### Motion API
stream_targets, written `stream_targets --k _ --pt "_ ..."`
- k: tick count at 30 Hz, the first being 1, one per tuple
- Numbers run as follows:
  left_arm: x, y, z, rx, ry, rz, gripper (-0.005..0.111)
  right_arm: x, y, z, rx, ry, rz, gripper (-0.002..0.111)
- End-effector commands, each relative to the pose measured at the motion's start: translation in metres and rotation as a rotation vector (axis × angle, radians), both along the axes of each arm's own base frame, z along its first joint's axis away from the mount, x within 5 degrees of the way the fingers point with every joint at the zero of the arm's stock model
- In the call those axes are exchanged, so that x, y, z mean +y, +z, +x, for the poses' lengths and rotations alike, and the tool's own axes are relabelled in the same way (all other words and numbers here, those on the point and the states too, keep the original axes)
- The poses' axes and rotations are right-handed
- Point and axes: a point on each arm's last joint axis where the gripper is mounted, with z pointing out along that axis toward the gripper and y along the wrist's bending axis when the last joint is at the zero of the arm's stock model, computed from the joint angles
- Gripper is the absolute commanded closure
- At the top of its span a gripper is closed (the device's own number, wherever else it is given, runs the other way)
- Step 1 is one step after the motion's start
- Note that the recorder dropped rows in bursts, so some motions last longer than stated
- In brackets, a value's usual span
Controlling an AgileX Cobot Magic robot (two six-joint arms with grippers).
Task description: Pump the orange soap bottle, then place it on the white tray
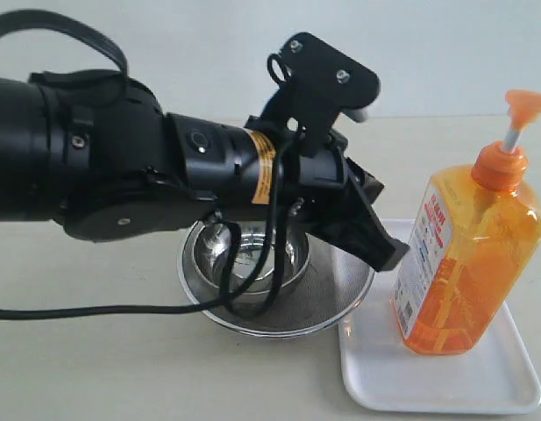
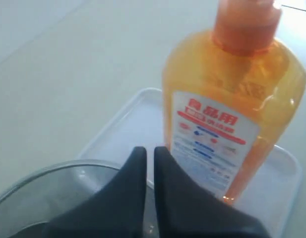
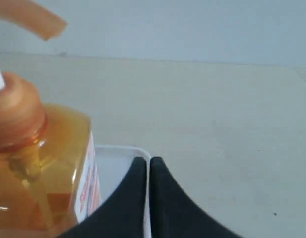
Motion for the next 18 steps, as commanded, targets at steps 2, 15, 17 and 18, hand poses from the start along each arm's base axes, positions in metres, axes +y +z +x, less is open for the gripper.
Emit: stream_targets --k 2,15,17,18 --pt "0.02 0.027 0.002 -0.038 0.048 -0.029 0.102 -0.01 0.014 -0.02 -0.071 0.074 0.055 0.108" --pt "0.034 0.046 0.005 -0.107 0.058 -0.046 0.102 -0.032 0.032 -0.049 -0.266 0.089 0.172 0.108" --pt "0.034 0.046 0.004 -0.108 0.057 -0.048 0.102 -0.032 0.032 -0.049 -0.266 0.089 0.172 0.108" --pt "0.034 0.046 0.004 -0.108 0.057 -0.048 0.102 -0.032 0.032 -0.049 -0.266 0.089 0.172 0.108"
